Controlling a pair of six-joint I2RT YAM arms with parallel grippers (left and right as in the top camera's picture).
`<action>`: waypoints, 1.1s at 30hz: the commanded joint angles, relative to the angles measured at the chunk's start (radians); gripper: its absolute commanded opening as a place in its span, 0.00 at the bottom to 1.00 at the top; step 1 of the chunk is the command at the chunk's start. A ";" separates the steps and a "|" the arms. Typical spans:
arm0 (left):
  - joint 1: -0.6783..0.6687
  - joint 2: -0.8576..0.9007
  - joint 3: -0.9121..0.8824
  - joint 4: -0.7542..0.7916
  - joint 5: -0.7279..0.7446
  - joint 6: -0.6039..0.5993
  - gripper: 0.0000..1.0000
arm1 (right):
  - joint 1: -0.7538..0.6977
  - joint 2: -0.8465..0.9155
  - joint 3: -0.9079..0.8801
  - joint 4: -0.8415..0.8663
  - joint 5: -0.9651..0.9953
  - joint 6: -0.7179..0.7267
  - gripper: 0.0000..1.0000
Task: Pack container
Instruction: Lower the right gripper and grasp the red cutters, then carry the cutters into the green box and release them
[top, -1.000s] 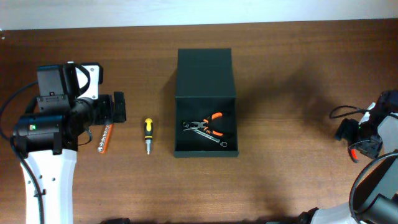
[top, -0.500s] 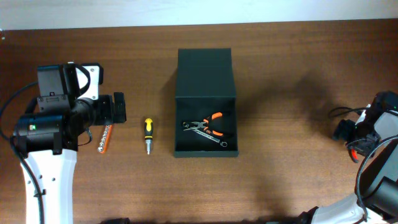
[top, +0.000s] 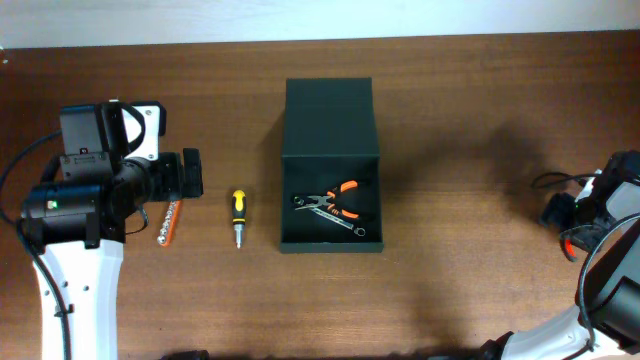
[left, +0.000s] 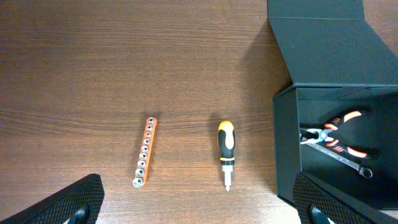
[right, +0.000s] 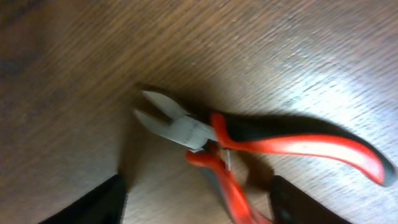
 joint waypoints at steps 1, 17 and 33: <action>-0.002 -0.007 0.009 -0.001 0.007 0.016 0.99 | -0.003 0.057 -0.014 0.005 -0.058 -0.035 0.58; -0.002 -0.007 0.009 -0.001 0.007 0.016 0.99 | -0.002 0.057 -0.014 0.004 -0.098 -0.034 0.17; -0.002 -0.007 0.009 -0.001 0.007 0.016 0.99 | 0.086 0.021 0.084 -0.095 -0.375 -0.088 0.04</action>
